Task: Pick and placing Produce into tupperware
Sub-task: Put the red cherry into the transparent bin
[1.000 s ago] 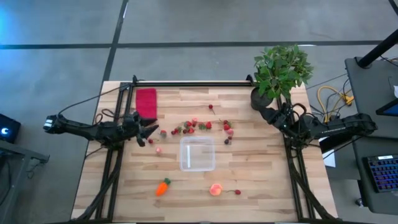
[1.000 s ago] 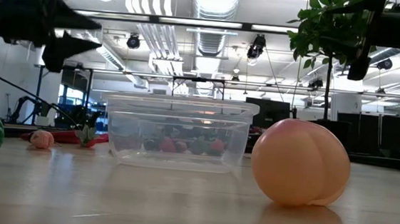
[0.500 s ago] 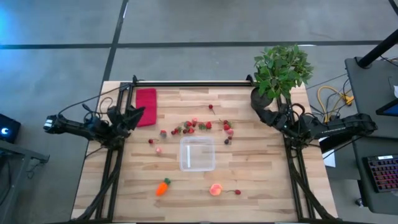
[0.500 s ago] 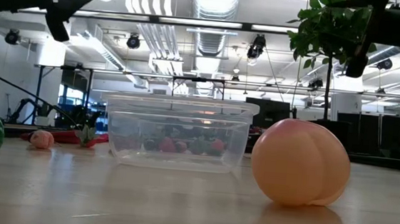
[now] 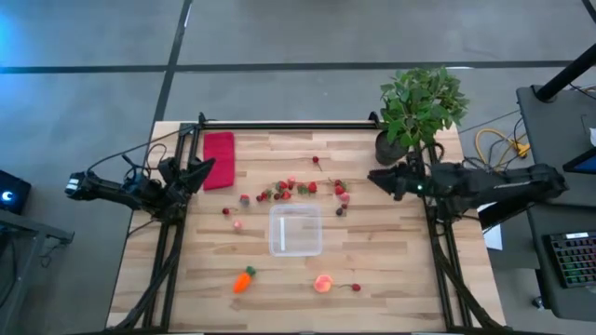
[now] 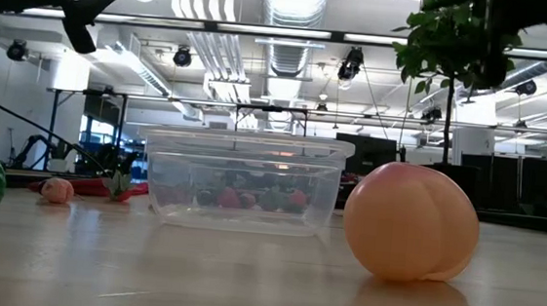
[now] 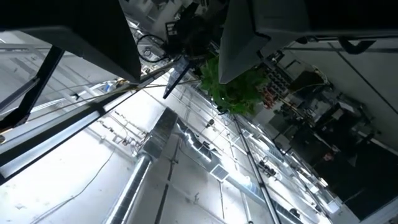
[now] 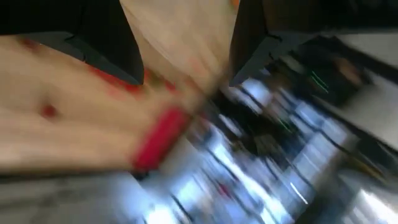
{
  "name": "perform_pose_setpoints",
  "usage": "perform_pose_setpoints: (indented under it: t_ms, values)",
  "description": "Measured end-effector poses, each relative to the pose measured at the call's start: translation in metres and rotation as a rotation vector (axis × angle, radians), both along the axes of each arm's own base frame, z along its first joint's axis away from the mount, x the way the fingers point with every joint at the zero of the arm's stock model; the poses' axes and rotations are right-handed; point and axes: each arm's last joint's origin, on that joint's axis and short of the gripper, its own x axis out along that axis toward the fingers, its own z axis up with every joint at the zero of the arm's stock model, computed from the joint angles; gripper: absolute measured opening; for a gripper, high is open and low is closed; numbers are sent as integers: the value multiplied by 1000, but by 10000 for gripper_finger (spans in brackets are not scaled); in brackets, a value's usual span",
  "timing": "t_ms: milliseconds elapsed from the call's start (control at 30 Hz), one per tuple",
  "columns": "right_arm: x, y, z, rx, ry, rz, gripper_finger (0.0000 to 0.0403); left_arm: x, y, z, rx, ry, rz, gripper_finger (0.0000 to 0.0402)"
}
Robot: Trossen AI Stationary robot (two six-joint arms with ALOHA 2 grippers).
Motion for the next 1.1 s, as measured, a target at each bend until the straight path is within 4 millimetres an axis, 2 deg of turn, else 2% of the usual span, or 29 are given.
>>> perform_pose_setpoints:
  t_ms: [133, 200, 367, 500, 767, 933, 1100]
  values:
    - [6, 2, 6, -21, 438, 53, 226, 1, 0, -2, 5, 27, 0, 203]
    - [11, 5, 6, -20, 598, 96, 226, 3, -1, -4, 10, 54, -1, 203]
    - [32, 22, 1, -17, 813, 260, 226, 8, -3, -9, 38, 106, -35, 203]
    - [47, 46, -12, -17, 971, 354, 226, 11, -5, -11, 70, 135, -86, 203]
    - [68, 110, -39, -30, 1124, 403, 226, 21, -9, -25, 106, 271, -176, 203]
    - [76, 158, -54, -49, 1169, 381, 226, 26, -12, -43, 108, 441, -277, 203]
    - [89, 206, -67, -60, 1196, 389, 226, 27, -13, -58, 124, 601, -309, 203]
